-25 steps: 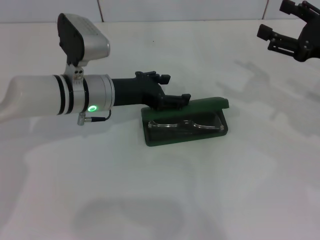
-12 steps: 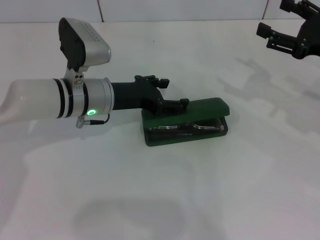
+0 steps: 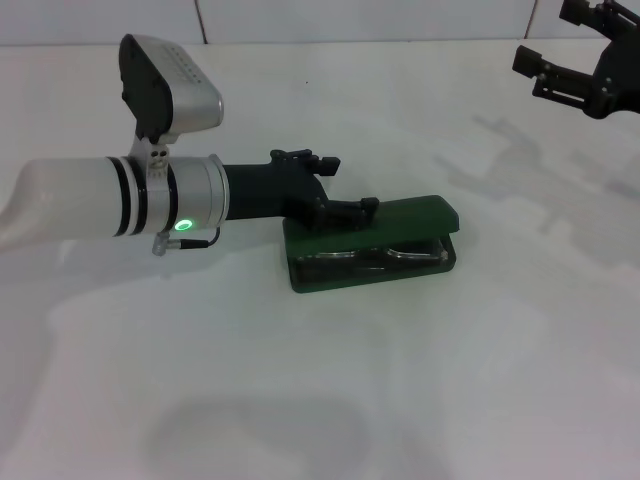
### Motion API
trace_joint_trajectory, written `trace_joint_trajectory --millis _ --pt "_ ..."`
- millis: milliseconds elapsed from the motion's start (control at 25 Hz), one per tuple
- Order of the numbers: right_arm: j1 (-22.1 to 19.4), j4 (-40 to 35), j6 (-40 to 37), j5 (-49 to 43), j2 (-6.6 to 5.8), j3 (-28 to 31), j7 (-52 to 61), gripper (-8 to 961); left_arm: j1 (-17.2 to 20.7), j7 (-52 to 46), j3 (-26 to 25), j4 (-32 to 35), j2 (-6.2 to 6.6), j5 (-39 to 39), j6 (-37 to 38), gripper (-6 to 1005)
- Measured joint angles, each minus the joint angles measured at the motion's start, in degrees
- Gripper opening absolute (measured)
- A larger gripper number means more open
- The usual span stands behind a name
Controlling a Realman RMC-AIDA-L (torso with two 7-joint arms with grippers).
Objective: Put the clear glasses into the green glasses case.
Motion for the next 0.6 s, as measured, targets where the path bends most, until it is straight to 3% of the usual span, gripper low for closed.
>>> trace_joint_trajectory --millis 440,600 --pt "0.08 0.00 0.10 -0.02 0.12 0.00 0.00 888 0.38 0.23 0.01 0.01 0.01 1.40 0.05 862" --pt "0.07 0.03 0.09 -0.02 0.12 -0.24 0.01 888 0.75 1.13 0.01 -0.40 0.20 -2.39 4.97 862"
